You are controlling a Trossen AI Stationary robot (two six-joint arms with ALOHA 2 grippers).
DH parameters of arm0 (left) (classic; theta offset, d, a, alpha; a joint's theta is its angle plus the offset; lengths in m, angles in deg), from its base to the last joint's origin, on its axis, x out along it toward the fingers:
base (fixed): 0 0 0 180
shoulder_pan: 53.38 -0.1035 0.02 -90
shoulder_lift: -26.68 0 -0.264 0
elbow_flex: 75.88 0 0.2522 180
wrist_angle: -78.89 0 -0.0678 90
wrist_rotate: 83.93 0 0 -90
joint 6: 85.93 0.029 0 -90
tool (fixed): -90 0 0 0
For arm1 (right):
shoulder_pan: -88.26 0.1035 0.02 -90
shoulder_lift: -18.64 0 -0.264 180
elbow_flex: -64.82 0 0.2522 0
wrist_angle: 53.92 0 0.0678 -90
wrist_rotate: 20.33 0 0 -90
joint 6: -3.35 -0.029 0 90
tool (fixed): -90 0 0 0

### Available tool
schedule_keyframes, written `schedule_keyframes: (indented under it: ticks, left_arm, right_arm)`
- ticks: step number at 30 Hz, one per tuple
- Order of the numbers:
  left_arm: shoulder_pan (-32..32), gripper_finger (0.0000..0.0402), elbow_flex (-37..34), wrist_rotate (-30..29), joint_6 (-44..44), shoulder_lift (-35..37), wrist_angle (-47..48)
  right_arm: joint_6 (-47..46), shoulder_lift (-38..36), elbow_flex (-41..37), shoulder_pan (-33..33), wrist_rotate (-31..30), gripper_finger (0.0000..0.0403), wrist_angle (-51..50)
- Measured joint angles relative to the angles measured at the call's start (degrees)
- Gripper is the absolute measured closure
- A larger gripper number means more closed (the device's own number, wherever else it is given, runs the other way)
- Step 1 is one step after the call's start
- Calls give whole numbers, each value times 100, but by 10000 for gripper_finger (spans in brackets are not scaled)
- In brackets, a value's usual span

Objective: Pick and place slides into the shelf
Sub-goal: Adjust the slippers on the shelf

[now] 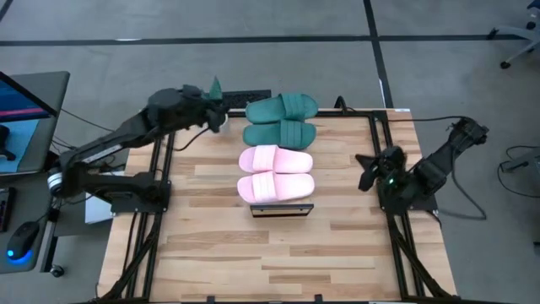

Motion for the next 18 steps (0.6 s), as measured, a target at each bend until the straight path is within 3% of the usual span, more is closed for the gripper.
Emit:
schedule_keyframes:
  ticks: [5, 8, 13, 18]
  left_arm:
    - [446, 181, 2, -70, 605, 699, 131]
    - [739, 181, 2, -72, 818, 1000, 265]
    - [1215, 181, 2, -69, 1123, 1321, 437]
    - [1582, 181, 2, -70, 1654, 1399, 422]
  right_arm:
    - [1624, -1047, 0, -141, -131, 403, 459]
    - [3124, -1784, 0, -139, -59, 403, 1237]
    - [6534, -2739, 0, -139, 288, 403, 3449]
    - [10198, -3071, 0, -139, 703, 403, 6013]
